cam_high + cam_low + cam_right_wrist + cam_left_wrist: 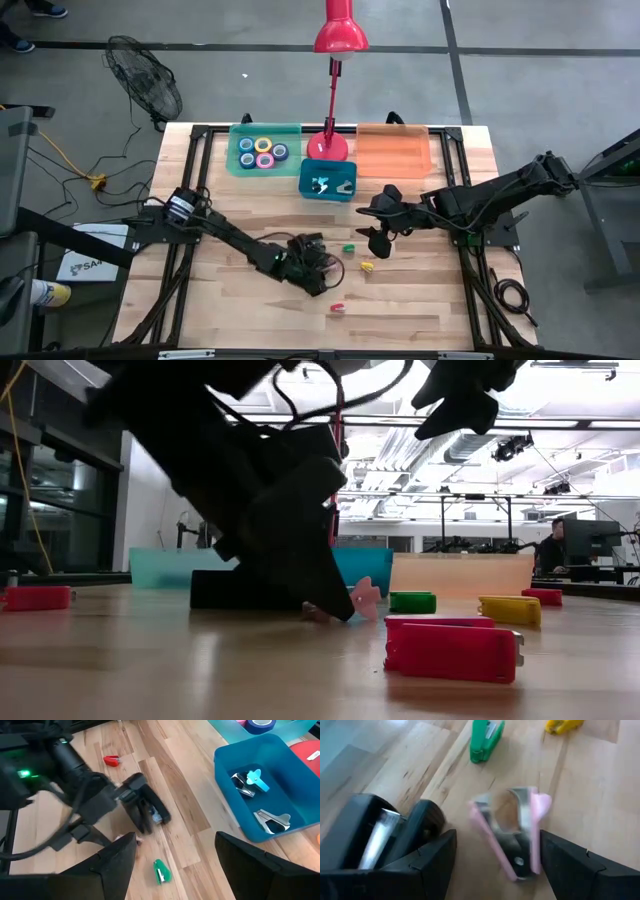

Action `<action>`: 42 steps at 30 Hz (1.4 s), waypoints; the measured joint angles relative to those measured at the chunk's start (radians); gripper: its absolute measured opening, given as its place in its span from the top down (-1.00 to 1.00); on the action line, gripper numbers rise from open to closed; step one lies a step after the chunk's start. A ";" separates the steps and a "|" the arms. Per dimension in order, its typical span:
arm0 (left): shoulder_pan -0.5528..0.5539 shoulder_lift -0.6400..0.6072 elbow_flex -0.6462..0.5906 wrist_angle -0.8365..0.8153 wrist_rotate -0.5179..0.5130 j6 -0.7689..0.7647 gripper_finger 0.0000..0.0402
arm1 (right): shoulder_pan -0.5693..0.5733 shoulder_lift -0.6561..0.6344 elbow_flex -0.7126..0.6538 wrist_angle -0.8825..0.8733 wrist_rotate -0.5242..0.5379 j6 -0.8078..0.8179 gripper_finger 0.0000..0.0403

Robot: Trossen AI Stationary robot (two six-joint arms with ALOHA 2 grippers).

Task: Pick and place Stapler, Stapler remover, tape
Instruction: Put the pink staple remover into the blue bin

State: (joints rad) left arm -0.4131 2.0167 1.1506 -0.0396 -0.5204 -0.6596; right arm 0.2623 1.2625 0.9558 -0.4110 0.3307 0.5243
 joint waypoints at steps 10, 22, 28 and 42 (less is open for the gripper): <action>0.053 0.014 0.002 0.026 0.082 0.004 -0.31 | 0.000 0.000 0.000 -0.023 0.000 0.000 -0.31; 0.054 0.016 0.001 0.023 0.077 0.008 0.44 | 0.000 0.000 0.000 -0.040 0.011 -0.006 -0.31; 0.067 0.002 0.057 -0.072 0.122 0.026 0.58 | 0.000 0.000 0.000 -0.044 0.001 -0.008 -0.31; 0.256 -0.120 0.331 -0.493 0.000 0.275 0.53 | -0.010 -0.008 0.000 -0.091 0.072 -0.035 -0.31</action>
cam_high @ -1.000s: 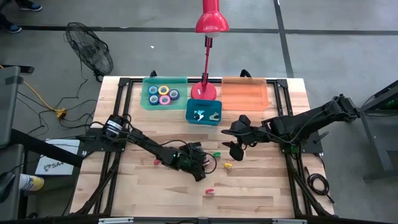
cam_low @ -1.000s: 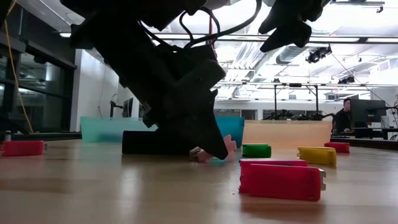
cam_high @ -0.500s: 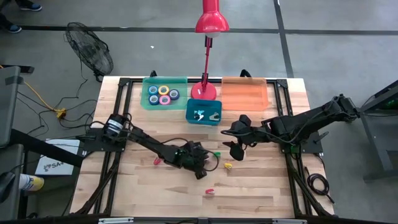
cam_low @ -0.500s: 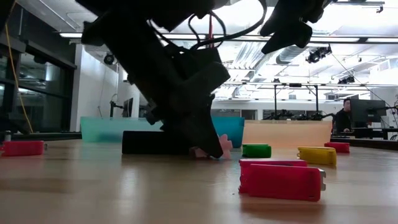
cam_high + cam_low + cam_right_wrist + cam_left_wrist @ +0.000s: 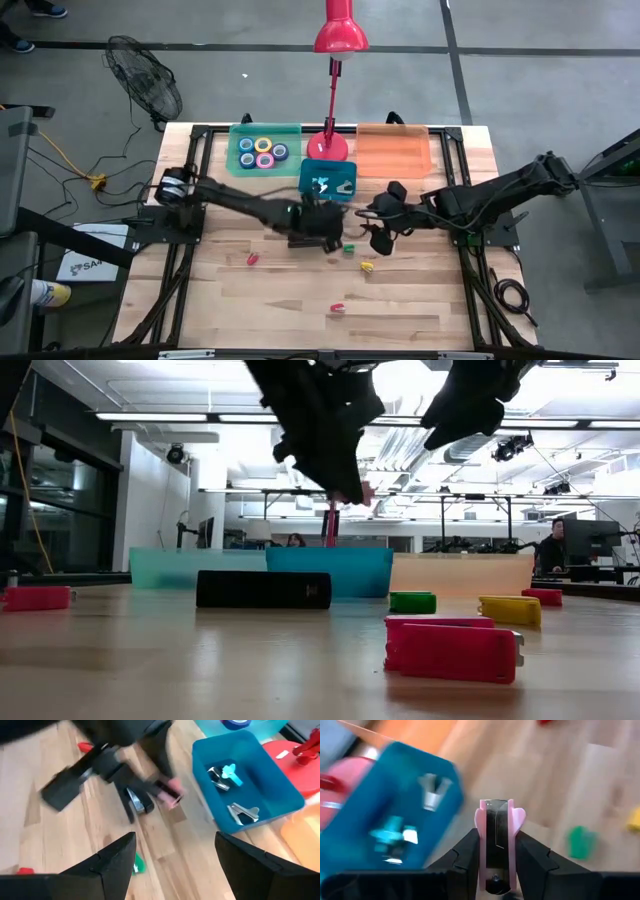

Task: Pick and place Stapler, Stapler remover, tape
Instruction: Put the pink staple remover into the blue bin

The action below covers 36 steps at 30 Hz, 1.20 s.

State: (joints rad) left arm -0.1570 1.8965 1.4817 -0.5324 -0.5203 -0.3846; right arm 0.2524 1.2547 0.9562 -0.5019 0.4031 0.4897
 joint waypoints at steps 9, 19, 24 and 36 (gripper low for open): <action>0.220 0.002 0.064 -0.107 0.119 0.096 0.54 | -0.096 -0.117 0.000 -0.125 -0.024 -0.003 -0.31; 0.448 0.004 0.063 -0.126 0.312 0.093 0.54 | -0.182 -0.275 0.000 -0.247 -0.042 -0.119 -0.31; 0.495 0.004 0.063 -0.130 0.410 0.144 0.54 | -0.219 -0.311 0.000 -0.279 -0.040 -0.166 -0.31; 0.497 0.005 0.062 -0.159 0.477 0.540 0.54 | -0.269 -0.312 0.000 -0.316 -0.050 -0.245 -0.31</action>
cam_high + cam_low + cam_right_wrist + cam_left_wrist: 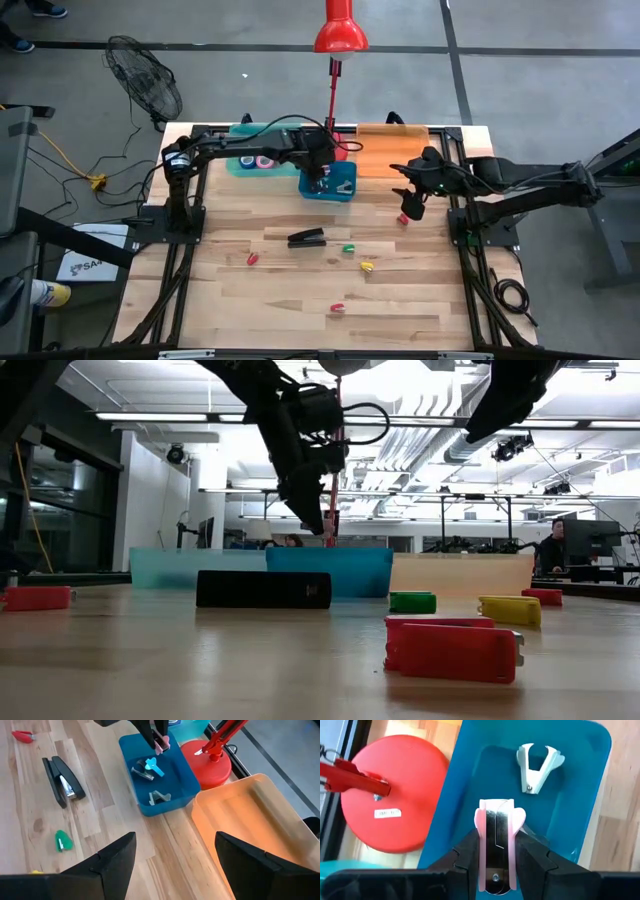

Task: Pick and place Stapler, Stapler remover, tape
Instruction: Put the pink staple remover into the blue bin, then put the black stapler into the orange bin

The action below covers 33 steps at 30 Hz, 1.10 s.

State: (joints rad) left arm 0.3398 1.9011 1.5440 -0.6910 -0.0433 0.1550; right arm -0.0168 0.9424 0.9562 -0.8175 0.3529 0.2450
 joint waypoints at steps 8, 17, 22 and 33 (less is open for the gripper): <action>-0.002 0.000 0.000 0.000 -0.011 0.058 0.50 | -0.010 0.000 0.000 -0.001 -0.014 -0.011 -0.31; -0.001 0.000 0.000 0.000 -0.015 0.052 0.22 | -0.010 0.000 0.000 -0.001 -0.032 0.014 -0.31; -0.001 0.000 0.000 0.000 -0.015 0.023 0.09 | -0.010 0.000 0.000 -0.002 -0.056 0.038 -0.31; -0.007 0.000 0.006 -0.038 -0.005 -0.003 -0.06 | -0.010 0.000 0.000 -0.002 -0.083 0.069 -0.31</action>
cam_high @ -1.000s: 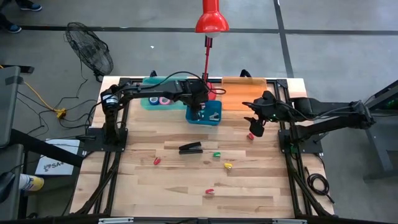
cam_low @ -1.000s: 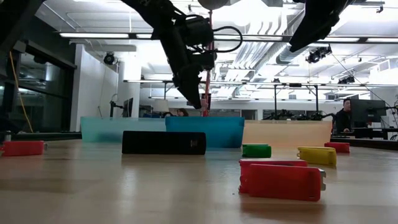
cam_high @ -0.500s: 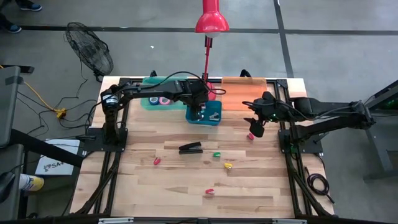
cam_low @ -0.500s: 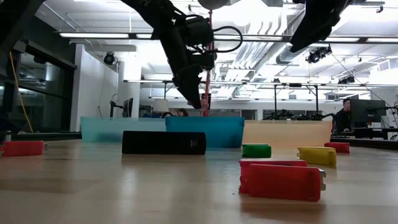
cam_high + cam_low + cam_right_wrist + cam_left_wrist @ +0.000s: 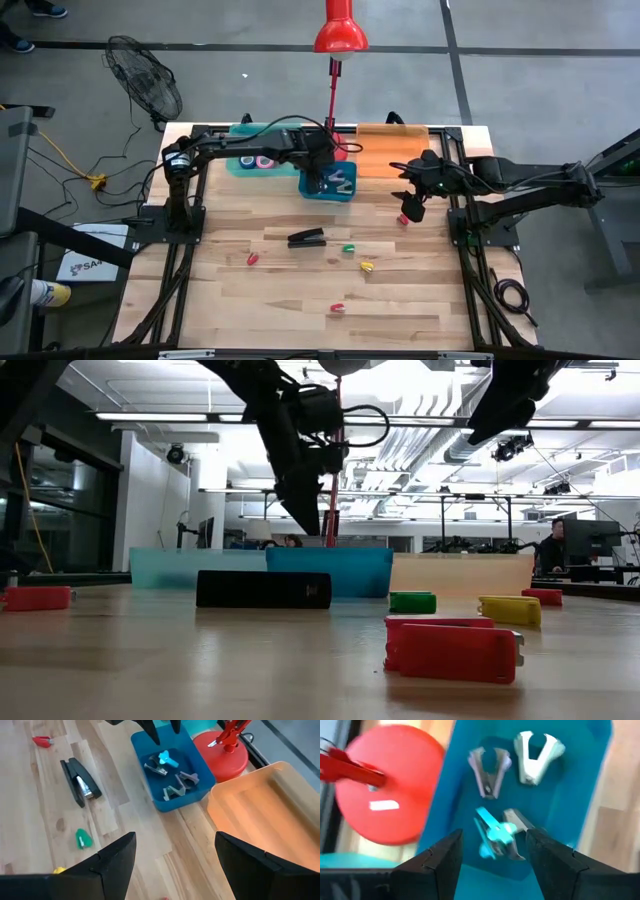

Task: Pick and place Stapler, Stapler remover, tape
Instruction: Put the black stapler into the orange bin

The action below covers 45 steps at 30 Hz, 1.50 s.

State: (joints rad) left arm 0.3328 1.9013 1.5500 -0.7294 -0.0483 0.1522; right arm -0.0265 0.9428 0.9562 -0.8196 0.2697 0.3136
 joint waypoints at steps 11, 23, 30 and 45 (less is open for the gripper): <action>-0.007 0.001 0.074 -0.191 0.093 -0.084 -0.06 | 0.000 0.000 0.000 -0.013 -0.030 0.029 -0.31; -0.070 -0.058 0.074 -0.369 0.094 -0.155 -0.06 | 0.001 0.000 0.000 -0.033 -0.038 0.049 -0.31; -0.150 -0.138 -0.005 -0.384 0.086 -0.201 -0.06 | 0.001 0.000 0.000 -0.058 -0.042 0.059 -0.31; -0.356 -0.406 -0.384 -0.144 0.068 -0.440 -0.06 | 0.001 0.000 0.000 -0.068 -0.047 0.072 -0.31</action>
State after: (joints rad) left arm -0.0231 1.4952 1.1660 -0.8734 0.0196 -0.2874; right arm -0.0255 0.9432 0.9562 -0.8875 0.2230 0.3858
